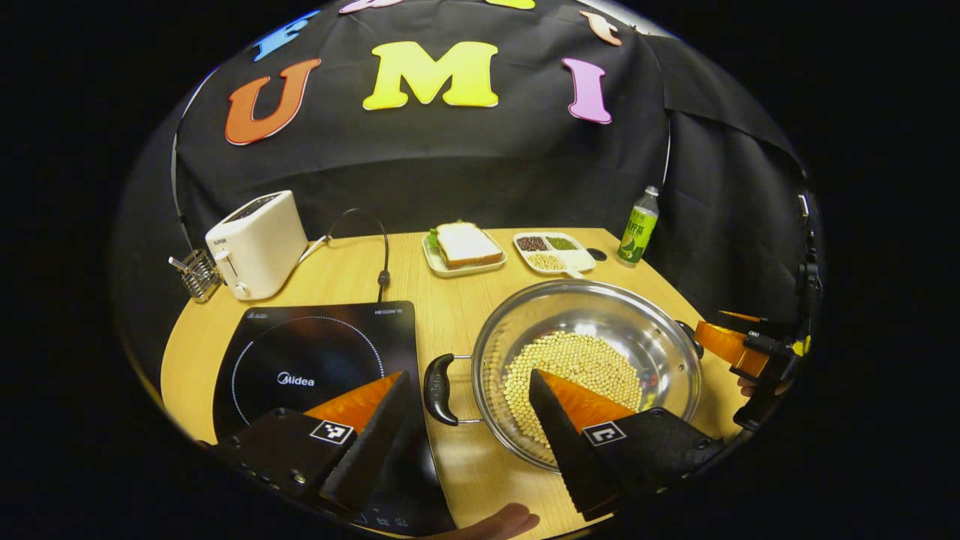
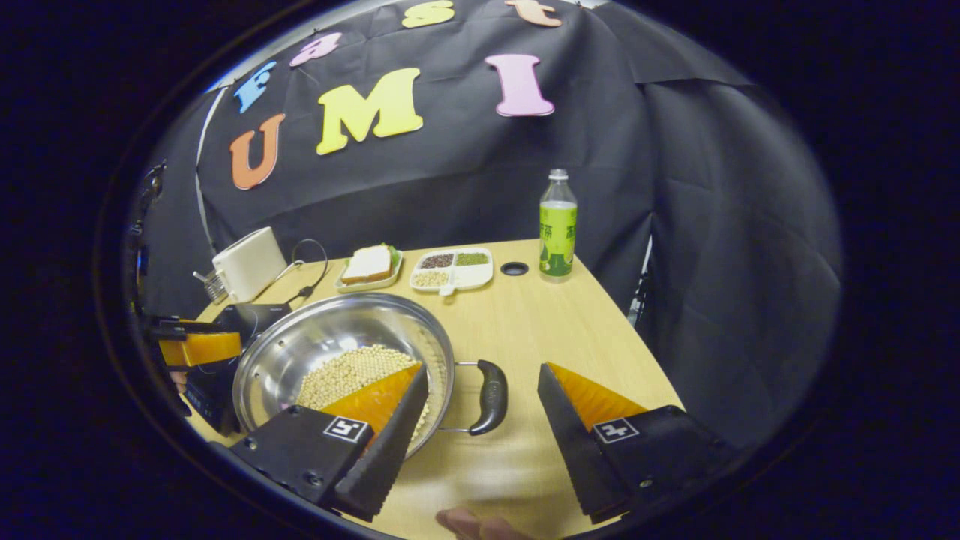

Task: First push the handle of the pot to place it horizontally, then grasp the pot with both hands and set it on the induction cooktop.

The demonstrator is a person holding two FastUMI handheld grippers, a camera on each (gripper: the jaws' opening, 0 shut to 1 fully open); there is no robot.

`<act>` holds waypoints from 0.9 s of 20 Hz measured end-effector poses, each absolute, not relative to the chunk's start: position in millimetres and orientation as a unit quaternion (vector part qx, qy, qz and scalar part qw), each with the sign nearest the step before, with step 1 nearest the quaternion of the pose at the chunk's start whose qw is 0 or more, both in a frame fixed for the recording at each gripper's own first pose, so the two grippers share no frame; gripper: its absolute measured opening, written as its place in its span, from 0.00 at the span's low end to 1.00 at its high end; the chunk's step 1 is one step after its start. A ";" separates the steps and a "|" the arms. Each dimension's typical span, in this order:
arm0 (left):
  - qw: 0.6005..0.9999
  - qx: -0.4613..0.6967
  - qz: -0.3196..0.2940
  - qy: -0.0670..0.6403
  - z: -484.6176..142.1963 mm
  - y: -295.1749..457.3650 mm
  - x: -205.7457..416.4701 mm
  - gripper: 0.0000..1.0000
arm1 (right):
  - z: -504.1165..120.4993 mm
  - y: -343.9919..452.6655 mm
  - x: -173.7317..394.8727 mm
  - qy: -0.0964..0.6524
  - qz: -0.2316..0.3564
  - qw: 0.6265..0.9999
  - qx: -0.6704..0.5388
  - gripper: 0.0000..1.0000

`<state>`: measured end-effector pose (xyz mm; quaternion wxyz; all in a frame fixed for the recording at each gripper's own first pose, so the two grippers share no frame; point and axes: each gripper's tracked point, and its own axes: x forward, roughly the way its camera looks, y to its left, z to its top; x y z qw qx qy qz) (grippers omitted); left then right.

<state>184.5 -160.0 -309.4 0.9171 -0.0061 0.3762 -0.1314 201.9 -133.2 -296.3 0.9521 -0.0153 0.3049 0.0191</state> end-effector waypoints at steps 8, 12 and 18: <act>0.898 0.013 -0.132 0.420 -347.0 -163.1 195.1 0.86 | -327.8 -126.5 212.2 0.358 0.018 0.933 0.020 0.90; 0.900 0.027 -0.121 0.419 -355.1 -158.9 198.1 0.87 | -346.8 -123.7 214.2 0.390 0.022 0.920 0.031 0.72; 0.900 0.002 -0.115 0.421 -358.2 -156.7 200.8 0.61 | -358.0 -125.9 215.5 0.423 -0.009 0.906 0.019 0.70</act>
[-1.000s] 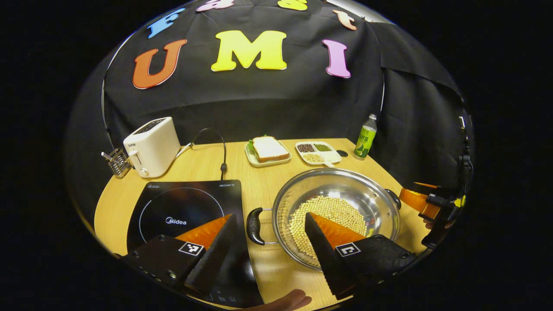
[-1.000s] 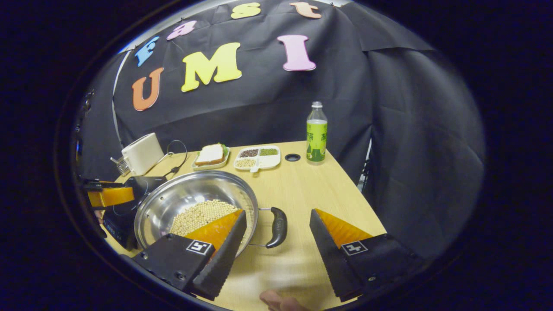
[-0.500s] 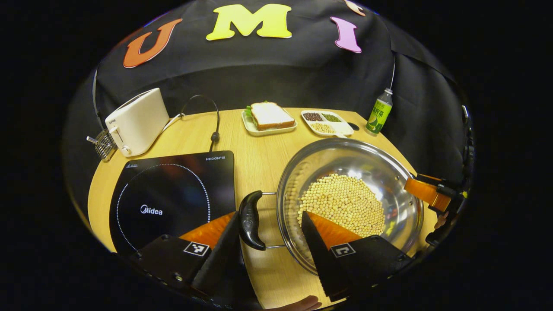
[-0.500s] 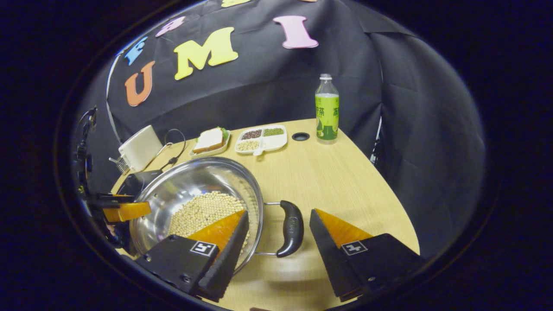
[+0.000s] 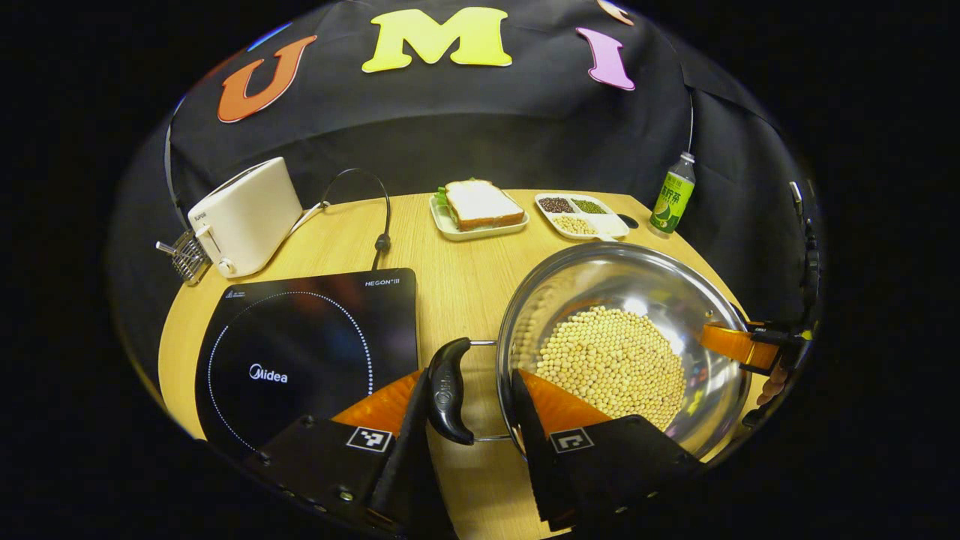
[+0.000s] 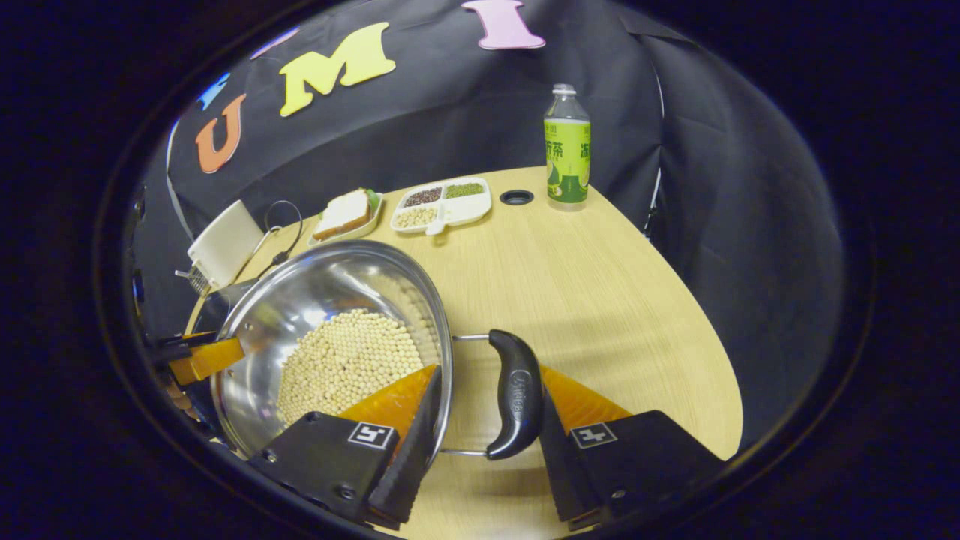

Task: First push the handle of the pot to place it horizontally, then grasp the pot with both hands and set it on the induction cooktop.

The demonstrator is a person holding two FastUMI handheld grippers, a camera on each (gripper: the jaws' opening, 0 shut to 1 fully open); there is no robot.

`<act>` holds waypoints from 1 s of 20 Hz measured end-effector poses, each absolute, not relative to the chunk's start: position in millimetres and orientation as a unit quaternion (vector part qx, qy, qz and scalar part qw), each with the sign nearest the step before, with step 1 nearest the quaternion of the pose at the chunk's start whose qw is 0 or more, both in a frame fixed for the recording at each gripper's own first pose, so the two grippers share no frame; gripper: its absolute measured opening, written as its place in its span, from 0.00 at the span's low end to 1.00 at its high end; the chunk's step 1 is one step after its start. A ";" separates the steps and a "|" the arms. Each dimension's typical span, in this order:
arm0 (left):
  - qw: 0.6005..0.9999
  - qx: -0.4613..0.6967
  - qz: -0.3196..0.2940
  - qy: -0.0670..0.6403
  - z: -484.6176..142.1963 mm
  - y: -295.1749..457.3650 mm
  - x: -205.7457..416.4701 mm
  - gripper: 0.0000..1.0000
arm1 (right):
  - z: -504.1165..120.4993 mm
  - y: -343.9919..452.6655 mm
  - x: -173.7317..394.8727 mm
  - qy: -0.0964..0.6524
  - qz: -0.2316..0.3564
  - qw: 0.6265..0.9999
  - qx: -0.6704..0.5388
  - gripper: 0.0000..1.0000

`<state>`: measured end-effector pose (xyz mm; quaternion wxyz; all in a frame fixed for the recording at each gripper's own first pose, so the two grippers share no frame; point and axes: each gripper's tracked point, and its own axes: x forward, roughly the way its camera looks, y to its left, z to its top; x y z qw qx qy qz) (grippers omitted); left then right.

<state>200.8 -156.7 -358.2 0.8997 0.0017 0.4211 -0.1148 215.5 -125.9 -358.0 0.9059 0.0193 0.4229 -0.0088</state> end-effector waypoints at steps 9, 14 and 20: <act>0.901 -0.014 -0.122 0.415 -354.5 -160.1 190.1 0.54 | -353.4 -129.8 198.0 0.426 -0.031 0.903 0.044 0.65; 0.901 -0.019 -0.130 0.414 -347.3 -164.8 176.0 0.54 | -337.7 -133.9 184.8 0.416 -0.036 0.908 0.043 0.63; 0.913 -0.020 -0.130 0.387 -312.3 -154.6 166.5 0.53 | -303.2 -122.8 170.2 0.394 -0.031 0.918 0.035 0.63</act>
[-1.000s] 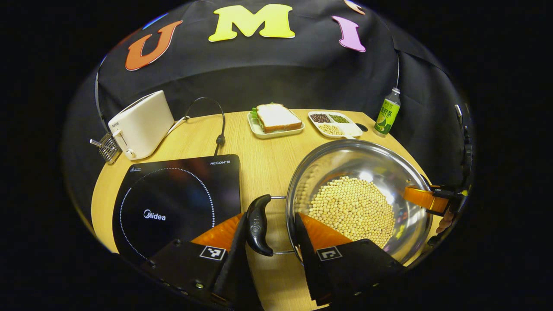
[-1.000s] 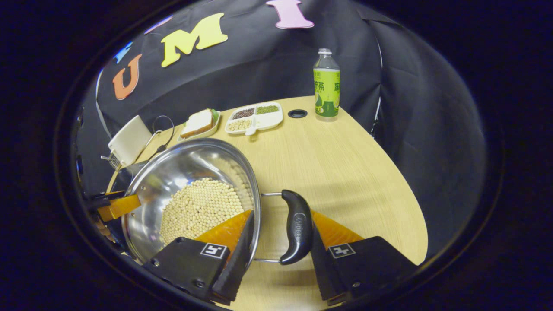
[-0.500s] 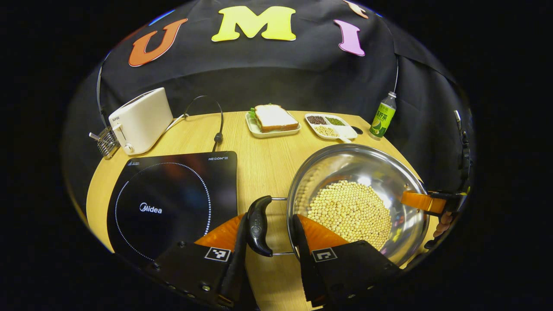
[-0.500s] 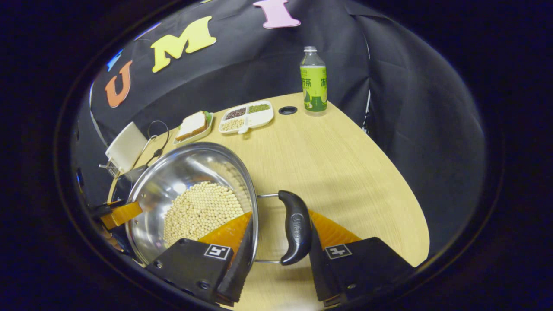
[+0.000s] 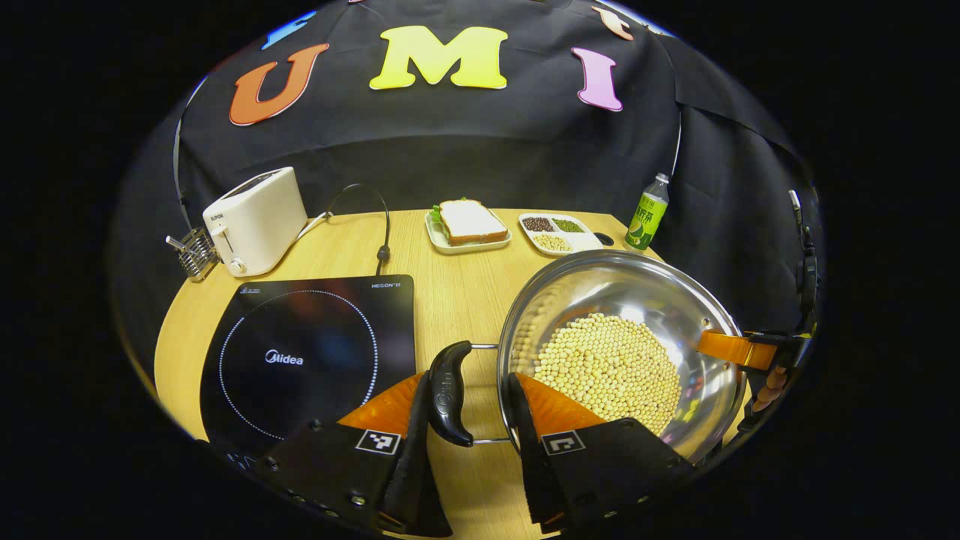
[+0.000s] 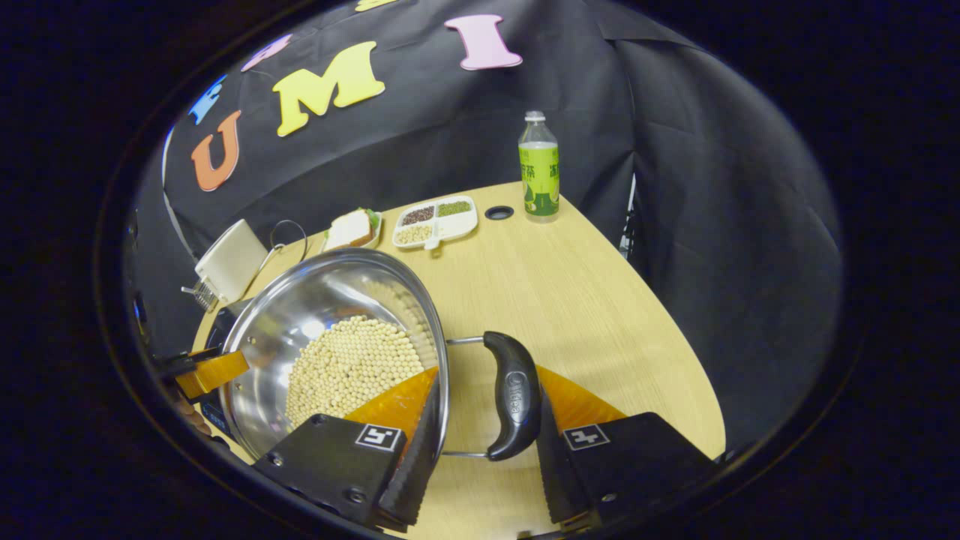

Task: First push the handle of the pot to place it horizontally, then grasp the pot with both hands and set it on the induction cooktop.

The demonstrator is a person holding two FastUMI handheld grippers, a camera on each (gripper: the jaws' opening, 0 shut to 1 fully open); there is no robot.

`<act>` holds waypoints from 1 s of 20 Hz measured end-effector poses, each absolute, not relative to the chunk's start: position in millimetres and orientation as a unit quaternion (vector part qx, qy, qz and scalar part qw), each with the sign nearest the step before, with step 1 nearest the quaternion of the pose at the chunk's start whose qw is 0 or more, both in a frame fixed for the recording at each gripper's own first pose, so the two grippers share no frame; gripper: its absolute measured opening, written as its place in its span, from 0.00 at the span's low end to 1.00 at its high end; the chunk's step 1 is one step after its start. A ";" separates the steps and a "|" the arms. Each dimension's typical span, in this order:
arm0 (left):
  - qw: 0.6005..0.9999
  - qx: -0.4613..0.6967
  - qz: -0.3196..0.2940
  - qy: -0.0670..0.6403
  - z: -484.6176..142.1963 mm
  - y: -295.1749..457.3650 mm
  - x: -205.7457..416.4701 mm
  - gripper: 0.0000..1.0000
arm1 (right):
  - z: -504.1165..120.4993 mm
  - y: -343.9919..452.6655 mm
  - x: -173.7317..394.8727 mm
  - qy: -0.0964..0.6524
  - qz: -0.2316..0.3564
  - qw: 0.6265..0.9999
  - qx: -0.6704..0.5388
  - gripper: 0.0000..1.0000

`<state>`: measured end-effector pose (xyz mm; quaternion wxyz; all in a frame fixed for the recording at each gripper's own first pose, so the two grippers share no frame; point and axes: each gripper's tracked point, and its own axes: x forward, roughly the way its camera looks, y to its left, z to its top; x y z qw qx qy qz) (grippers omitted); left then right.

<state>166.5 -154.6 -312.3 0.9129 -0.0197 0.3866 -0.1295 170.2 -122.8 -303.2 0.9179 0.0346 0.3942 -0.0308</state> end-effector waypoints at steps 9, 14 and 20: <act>0.928 -0.021 -0.113 0.355 -257.9 -95.7 145.8 0.53 | -253.6 -62.2 147.5 0.376 -0.004 0.926 0.026 0.63; 0.933 -0.030 -0.093 0.347 -235.8 -50.8 136.9 0.53 | -240.7 -15.1 141.2 0.376 0.013 0.926 0.015 0.64; 0.938 -0.036 -0.071 0.337 -222.8 6.0 140.1 0.53 | -228.6 43.7 149.2 0.368 0.037 0.929 0.007 0.63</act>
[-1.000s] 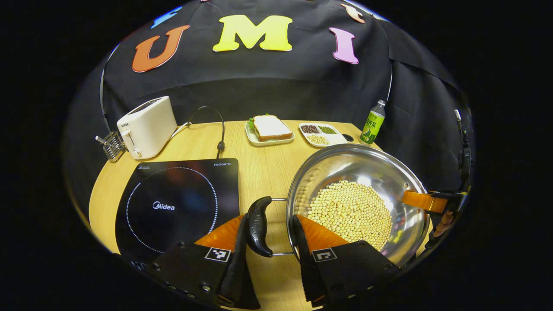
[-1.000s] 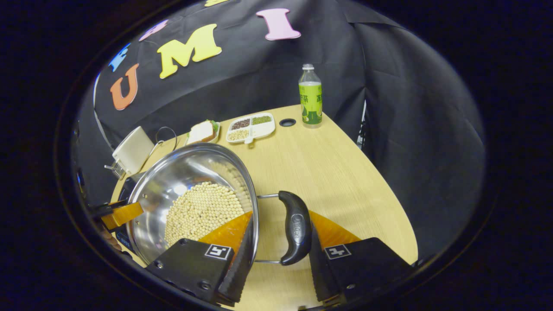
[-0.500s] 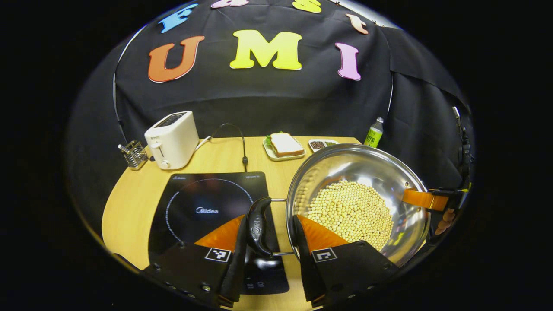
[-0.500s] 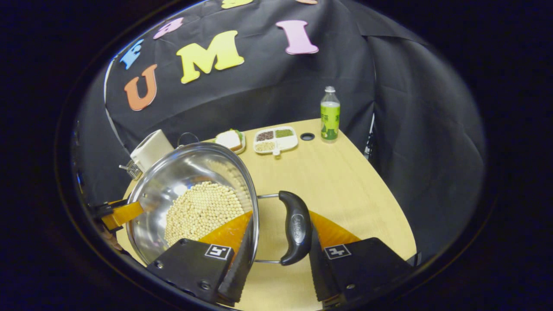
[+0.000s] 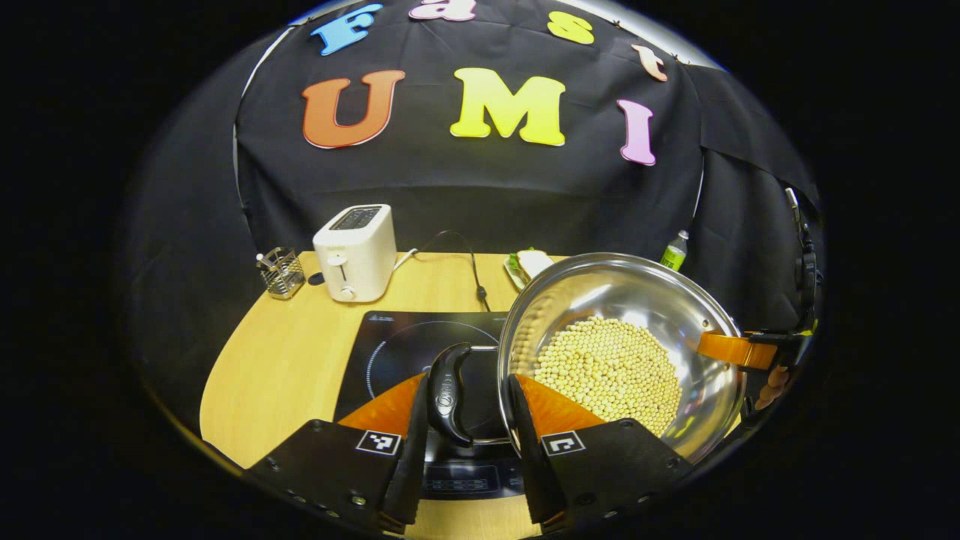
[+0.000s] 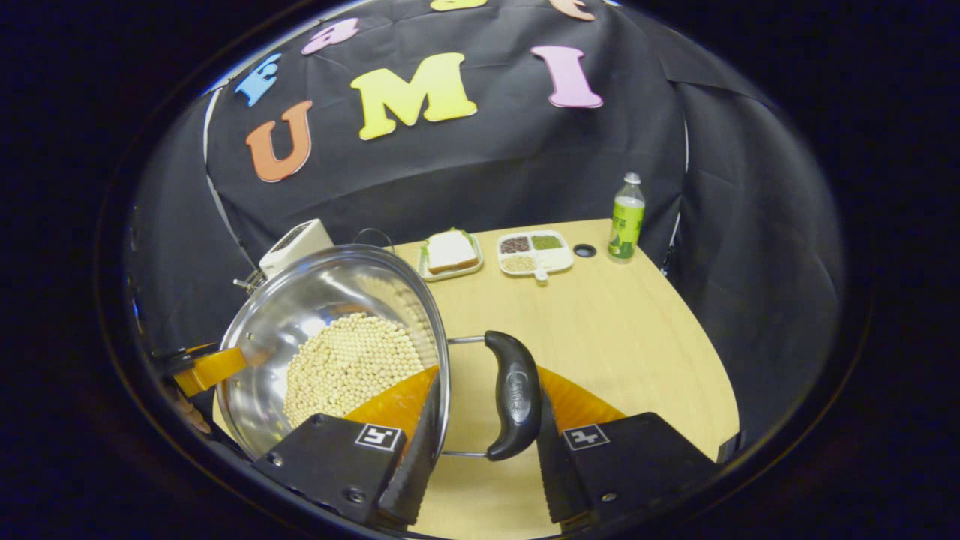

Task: First push the handle of the pot to place it horizontally, then grasp the pot with both hands and set it on the induction cooktop.

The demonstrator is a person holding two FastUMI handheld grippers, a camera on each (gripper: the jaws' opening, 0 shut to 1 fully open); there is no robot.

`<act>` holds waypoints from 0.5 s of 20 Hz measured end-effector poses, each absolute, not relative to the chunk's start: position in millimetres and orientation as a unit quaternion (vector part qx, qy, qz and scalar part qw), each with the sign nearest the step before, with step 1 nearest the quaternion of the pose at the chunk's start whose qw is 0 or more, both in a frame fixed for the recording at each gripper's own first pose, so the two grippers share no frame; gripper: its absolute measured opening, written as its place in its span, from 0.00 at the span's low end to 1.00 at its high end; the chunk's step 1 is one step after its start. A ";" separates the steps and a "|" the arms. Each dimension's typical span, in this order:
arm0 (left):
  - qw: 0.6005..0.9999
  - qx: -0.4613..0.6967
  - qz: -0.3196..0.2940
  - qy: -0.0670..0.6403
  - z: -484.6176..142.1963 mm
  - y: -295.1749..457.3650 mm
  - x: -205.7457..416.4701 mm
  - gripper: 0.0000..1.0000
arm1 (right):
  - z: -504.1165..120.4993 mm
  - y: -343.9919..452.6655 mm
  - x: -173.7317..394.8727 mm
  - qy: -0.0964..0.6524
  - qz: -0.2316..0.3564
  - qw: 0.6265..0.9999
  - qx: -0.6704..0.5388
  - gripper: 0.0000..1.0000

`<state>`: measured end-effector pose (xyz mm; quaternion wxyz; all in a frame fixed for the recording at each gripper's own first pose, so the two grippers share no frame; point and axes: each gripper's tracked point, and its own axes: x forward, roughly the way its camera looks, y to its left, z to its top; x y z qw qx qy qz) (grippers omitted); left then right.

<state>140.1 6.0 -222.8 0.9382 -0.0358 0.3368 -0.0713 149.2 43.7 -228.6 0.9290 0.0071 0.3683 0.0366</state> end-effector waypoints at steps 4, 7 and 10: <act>0.939 -0.046 -0.046 0.338 -222.4 47.9 147.4 0.53 | -232.4 86.5 162.3 0.368 0.057 0.928 0.002 0.64; 0.939 -0.040 -0.031 0.340 -228.6 73.4 156.0 0.53 | -241.0 113.9 175.8 0.373 0.071 0.925 0.004 0.63; 0.939 -0.036 -0.017 0.343 -235.7 96.6 163.7 0.53 | -254.9 137.8 188.2 0.381 0.084 0.921 0.003 0.63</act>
